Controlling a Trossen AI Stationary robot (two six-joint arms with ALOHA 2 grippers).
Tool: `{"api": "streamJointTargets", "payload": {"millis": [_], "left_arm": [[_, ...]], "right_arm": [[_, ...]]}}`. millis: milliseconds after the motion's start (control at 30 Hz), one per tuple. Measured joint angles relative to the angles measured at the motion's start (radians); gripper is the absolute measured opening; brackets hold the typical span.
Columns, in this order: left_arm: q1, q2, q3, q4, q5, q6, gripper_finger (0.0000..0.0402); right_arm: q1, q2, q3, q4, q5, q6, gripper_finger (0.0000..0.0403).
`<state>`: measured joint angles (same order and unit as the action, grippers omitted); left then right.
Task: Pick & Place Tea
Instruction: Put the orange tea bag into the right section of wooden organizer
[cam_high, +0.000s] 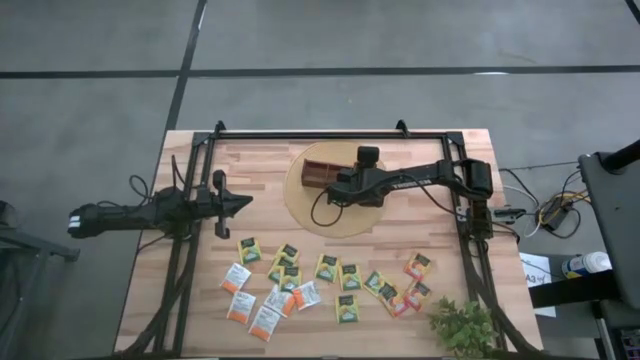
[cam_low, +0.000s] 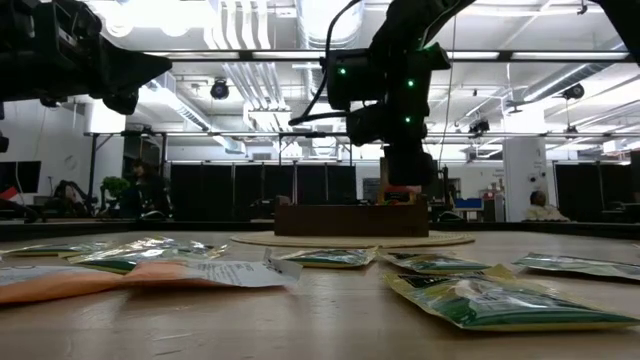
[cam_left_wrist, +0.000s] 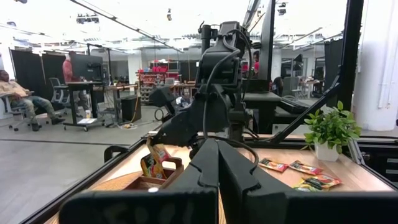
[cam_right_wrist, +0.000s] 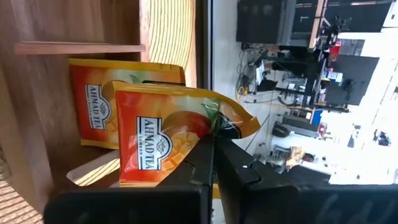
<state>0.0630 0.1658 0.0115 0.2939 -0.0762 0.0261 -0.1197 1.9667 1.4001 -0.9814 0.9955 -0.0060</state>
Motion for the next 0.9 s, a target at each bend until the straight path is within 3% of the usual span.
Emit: {"api": "streamJointTargets", "payload": {"millis": [900], "left_arm": [[0.000, 0.000, 0.000, 0.000, 0.000, 0.000, 0.0000]], "right_arm": [[-0.016, 0.001, -0.041, 0.104, -0.009, -0.034, 0.0008]]}}
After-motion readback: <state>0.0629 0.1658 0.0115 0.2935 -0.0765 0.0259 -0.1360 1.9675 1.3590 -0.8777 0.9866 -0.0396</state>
